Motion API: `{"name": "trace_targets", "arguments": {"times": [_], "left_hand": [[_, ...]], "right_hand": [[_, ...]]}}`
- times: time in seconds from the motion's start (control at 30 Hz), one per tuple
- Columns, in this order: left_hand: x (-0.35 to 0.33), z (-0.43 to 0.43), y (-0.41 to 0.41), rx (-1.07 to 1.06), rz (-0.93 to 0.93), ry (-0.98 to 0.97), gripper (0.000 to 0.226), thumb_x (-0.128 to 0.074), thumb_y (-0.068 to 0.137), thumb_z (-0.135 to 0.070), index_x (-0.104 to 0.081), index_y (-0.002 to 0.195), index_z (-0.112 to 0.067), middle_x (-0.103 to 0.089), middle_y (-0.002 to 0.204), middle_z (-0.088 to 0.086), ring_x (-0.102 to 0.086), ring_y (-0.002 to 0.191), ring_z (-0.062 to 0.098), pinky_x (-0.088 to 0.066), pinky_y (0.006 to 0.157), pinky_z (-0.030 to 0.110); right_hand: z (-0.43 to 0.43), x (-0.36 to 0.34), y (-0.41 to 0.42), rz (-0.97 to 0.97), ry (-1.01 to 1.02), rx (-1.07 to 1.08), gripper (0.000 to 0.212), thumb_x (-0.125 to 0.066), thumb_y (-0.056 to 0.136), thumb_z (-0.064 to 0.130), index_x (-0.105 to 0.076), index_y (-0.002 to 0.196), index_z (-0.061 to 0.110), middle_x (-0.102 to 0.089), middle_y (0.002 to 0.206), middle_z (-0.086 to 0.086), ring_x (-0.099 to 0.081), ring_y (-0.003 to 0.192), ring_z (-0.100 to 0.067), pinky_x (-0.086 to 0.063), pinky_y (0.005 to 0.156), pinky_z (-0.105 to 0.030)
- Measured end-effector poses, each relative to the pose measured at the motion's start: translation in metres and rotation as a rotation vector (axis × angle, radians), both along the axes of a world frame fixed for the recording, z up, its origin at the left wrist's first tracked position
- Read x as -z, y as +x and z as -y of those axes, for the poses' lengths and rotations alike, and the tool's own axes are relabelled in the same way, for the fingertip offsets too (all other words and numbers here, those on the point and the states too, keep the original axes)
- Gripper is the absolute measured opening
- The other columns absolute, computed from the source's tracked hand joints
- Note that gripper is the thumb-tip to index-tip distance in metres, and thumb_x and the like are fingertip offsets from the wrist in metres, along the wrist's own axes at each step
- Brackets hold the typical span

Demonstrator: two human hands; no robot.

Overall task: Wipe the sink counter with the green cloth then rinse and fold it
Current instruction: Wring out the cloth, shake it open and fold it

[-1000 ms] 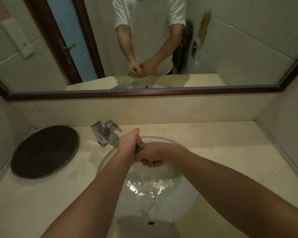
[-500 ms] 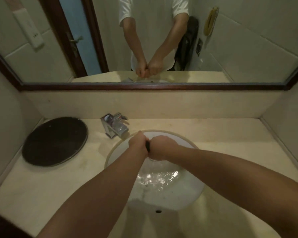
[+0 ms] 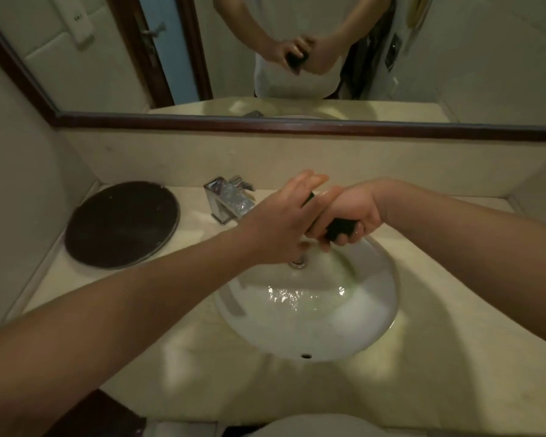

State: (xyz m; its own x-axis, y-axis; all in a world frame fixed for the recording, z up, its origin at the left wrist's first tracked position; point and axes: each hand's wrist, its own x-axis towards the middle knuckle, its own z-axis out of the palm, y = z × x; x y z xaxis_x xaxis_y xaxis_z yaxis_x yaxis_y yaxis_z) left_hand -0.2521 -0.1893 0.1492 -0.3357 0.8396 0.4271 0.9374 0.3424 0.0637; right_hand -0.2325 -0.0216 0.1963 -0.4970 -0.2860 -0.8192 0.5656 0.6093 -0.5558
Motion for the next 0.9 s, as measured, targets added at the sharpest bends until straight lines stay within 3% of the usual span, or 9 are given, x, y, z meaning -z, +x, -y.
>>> {"name": "trace_targets", "arguments": {"times": [0.13,0.27,0.33,0.47,0.53,0.6,0.7,0.8,0.9], "left_hand": [[-0.004,-0.01,-0.005,-0.119,-0.109,0.171,0.044,-0.059,0.084,-0.017,-0.053,0.126,-0.004,-0.064,0.112,0.018,-0.063,0.093,0.035,-0.056,0.068,0.042],[-0.005,-0.008,-0.012,-0.131,-0.12,0.103,0.018,-0.054,0.071,-0.017,-0.061,0.083,-0.004,-0.062,0.067,0.013,-0.059,0.049,0.034,-0.042,0.038,0.031],[-0.009,-0.008,-0.013,-0.158,-0.126,-0.005,0.015,-0.06,0.068,-0.018,-0.059,0.076,-0.005,-0.061,0.06,0.014,-0.059,0.044,0.034,-0.035,0.04,0.027],[-0.029,-0.015,-0.009,-0.369,0.079,-0.435,0.026,-0.066,0.083,-0.028,-0.063,0.106,-0.016,-0.068,0.097,0.011,-0.065,0.088,0.036,-0.037,0.061,0.033],[-0.034,-0.021,-0.01,-0.409,0.137,-0.542,0.023,-0.061,0.085,-0.022,-0.064,0.107,-0.016,-0.067,0.101,0.011,-0.065,0.092,0.035,-0.04,0.064,0.033],[-0.037,-0.028,-0.014,-0.468,0.174,-0.587,0.022,-0.054,0.087,-0.015,-0.065,0.106,-0.013,-0.066,0.102,0.011,-0.065,0.092,0.034,-0.043,0.066,0.033],[-0.045,-0.036,-0.017,-0.613,0.271,-0.625,0.022,-0.051,0.09,-0.01,-0.065,0.107,-0.01,-0.065,0.1,0.011,-0.064,0.089,0.032,-0.044,0.068,0.033],[-0.045,-0.037,-0.026,-0.594,0.335,-0.617,0.015,-0.055,0.088,-0.01,-0.063,0.101,-0.011,-0.054,0.079,0.005,-0.055,0.075,0.027,-0.043,0.066,0.032],[-0.04,-0.031,-0.036,-0.564,0.49,-0.519,0.019,-0.063,0.082,-0.012,-0.065,0.1,-0.008,-0.058,0.078,0.005,-0.057,0.074,0.026,-0.042,0.064,0.031]], "right_hand": [[0.007,-0.013,0.001,0.006,-0.021,-0.008,0.03,-0.045,0.093,0.013,-0.041,0.064,0.019,-0.036,0.05,0.004,-0.023,0.034,-0.004,-0.008,0.037,-0.014],[0.019,-0.009,0.004,-0.192,0.204,0.021,0.033,-0.06,0.086,0.016,-0.038,0.062,0.02,-0.034,0.052,0.003,-0.023,0.041,-0.009,-0.012,0.04,-0.016],[0.026,-0.002,0.007,-0.283,0.29,0.076,0.034,-0.063,0.084,0.017,-0.038,0.06,0.019,-0.034,0.051,0.002,-0.024,0.04,-0.011,-0.016,0.042,-0.018],[0.036,0.008,0.013,-0.514,0.534,-0.018,0.025,-0.062,0.085,0.022,-0.051,0.065,0.013,-0.045,0.058,-0.004,-0.039,0.05,-0.019,-0.029,0.049,-0.023],[0.035,0.009,0.013,-0.644,0.547,-0.117,0.021,-0.06,0.087,0.023,-0.055,0.071,0.012,-0.051,0.066,-0.002,-0.048,0.066,-0.022,-0.036,0.062,-0.029],[0.034,0.011,0.01,-0.718,0.588,-0.161,0.027,-0.055,0.09,0.026,-0.051,0.065,0.017,-0.05,0.066,0.0,-0.049,0.07,-0.023,-0.038,0.066,-0.03],[0.037,0.015,-0.002,-0.82,0.759,-0.2,0.024,-0.054,0.085,0.019,-0.049,0.062,0.017,-0.049,0.063,-0.001,-0.048,0.059,-0.021,-0.04,0.063,-0.033],[0.039,0.013,-0.009,-0.846,0.886,-0.177,0.018,-0.054,0.076,0.01,-0.048,0.061,0.017,-0.05,0.06,-0.001,-0.047,0.051,-0.017,-0.041,0.056,-0.031],[0.035,0.012,-0.014,-0.937,0.911,-0.247,0.009,-0.056,0.076,0.019,-0.051,0.069,0.02,-0.05,0.062,0.001,-0.047,0.052,-0.016,-0.042,0.055,-0.03]]}}
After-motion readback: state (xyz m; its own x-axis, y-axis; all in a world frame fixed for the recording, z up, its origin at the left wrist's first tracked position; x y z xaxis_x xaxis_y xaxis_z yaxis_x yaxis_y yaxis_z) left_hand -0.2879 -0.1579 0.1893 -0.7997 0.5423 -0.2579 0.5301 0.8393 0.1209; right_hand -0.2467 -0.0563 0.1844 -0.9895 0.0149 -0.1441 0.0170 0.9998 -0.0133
